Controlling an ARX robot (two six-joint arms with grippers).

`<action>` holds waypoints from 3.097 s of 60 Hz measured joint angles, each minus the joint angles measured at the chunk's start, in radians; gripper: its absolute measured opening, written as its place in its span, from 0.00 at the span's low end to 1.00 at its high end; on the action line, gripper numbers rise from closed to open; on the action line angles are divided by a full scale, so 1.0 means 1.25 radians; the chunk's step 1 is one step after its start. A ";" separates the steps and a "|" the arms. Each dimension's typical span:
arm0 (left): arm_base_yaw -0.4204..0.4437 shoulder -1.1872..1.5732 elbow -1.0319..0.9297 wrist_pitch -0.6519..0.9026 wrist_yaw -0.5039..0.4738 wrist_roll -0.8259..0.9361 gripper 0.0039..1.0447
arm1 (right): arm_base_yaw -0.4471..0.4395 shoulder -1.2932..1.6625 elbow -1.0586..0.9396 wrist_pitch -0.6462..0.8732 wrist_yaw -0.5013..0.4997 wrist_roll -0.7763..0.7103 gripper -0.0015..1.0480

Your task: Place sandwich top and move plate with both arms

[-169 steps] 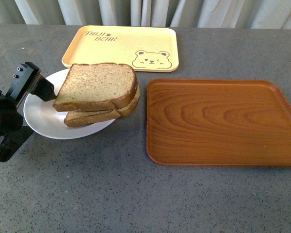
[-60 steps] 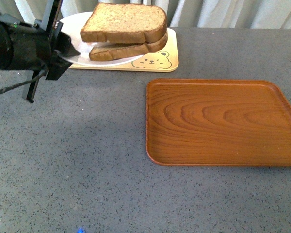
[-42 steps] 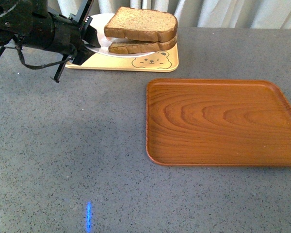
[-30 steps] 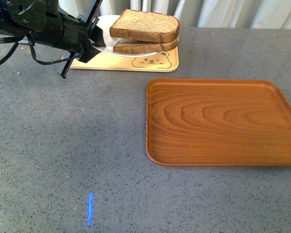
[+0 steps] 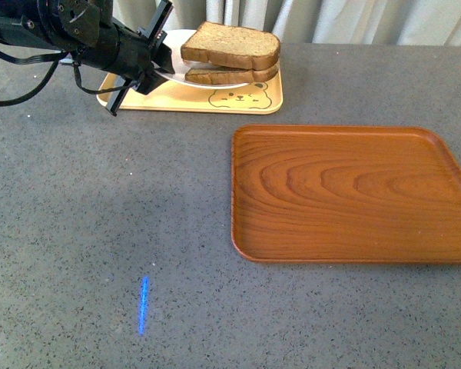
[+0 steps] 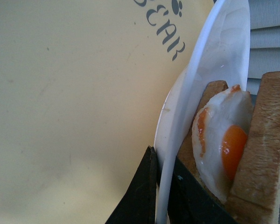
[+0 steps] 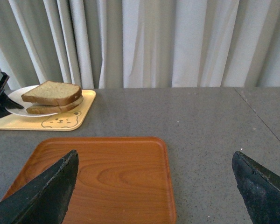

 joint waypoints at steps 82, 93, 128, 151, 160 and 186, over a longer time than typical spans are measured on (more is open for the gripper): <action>0.089 -0.157 -0.224 0.172 -0.062 -0.010 0.92 | 0.000 0.000 0.000 0.000 0.000 0.000 0.91; 0.088 -0.311 -0.398 0.295 -0.109 -0.002 0.92 | 0.000 0.000 0.000 0.000 0.000 0.000 0.91; 0.125 -0.842 -1.239 0.857 -0.226 0.793 0.18 | 0.000 -0.001 0.000 0.000 0.000 0.000 0.91; 0.127 -1.062 -1.400 0.800 -0.224 0.816 0.01 | 0.000 -0.001 0.000 0.000 0.000 0.000 0.91; 0.128 -1.148 -1.440 0.755 -0.225 0.816 0.01 | 0.000 -0.001 0.000 0.000 0.000 0.000 0.91; 0.128 -1.415 -1.512 0.560 -0.225 0.818 0.01 | 0.000 -0.001 0.000 0.000 0.000 0.000 0.91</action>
